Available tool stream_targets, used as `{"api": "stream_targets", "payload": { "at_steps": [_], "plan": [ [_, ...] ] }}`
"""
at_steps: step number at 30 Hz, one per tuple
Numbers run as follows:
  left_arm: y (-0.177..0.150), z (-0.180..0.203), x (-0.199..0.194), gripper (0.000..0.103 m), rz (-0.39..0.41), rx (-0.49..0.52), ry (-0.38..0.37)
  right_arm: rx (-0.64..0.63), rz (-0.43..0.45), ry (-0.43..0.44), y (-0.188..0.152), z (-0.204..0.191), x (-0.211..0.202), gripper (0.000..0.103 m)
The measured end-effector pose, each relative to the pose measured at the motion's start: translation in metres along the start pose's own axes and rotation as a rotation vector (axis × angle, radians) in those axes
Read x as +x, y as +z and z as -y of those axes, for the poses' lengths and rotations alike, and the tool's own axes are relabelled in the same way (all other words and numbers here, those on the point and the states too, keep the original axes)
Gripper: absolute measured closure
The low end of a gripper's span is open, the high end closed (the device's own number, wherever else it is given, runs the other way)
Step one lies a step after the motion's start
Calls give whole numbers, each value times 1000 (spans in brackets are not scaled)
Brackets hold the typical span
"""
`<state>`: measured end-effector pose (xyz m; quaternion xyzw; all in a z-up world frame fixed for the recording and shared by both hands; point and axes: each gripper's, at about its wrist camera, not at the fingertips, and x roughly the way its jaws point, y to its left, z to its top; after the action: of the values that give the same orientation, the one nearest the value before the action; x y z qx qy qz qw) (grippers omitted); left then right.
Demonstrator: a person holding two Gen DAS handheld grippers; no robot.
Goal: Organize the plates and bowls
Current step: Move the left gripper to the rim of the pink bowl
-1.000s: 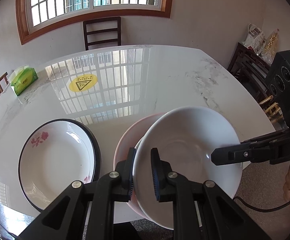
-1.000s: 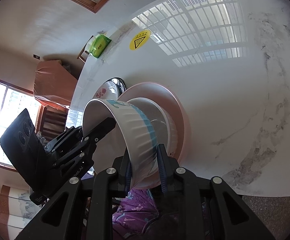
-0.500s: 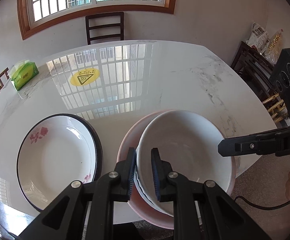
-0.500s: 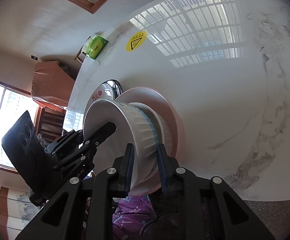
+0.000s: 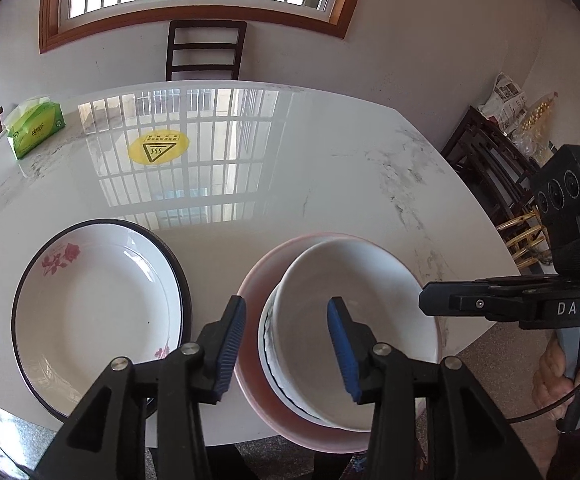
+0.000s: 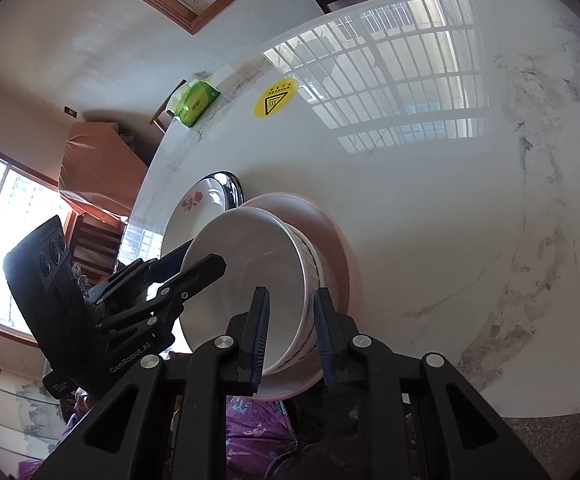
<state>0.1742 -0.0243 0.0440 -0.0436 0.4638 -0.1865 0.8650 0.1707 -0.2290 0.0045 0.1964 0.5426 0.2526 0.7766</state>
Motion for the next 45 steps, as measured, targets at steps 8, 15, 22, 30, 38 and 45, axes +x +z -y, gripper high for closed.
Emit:
{"api": "stream_targets", "payload": {
  "at_steps": [8,15,22,30,38,45],
  "plan": [
    [-9,-24,-26,41,22,-77,-65,-108,145,-116,-11,-10,-25,80],
    [-28,-47,-31,36,-20,-144,-18,-131,194,-173,-36,-4,-32,70],
    [-37,-61,-25,36,-95,-216,-43,-120,201,-171,-44,0,-33,65],
    [-37,-60,-12,37,-141,-254,-74,-101,184,-150,-41,2,-26,63],
    [-39,-69,-3,36,-151,-344,-63,-95,136,-184,-36,8,-15,62],
    [-33,-50,0,35,-137,-266,66,-131,65,-267,-27,1,1,59]
  ]
}}
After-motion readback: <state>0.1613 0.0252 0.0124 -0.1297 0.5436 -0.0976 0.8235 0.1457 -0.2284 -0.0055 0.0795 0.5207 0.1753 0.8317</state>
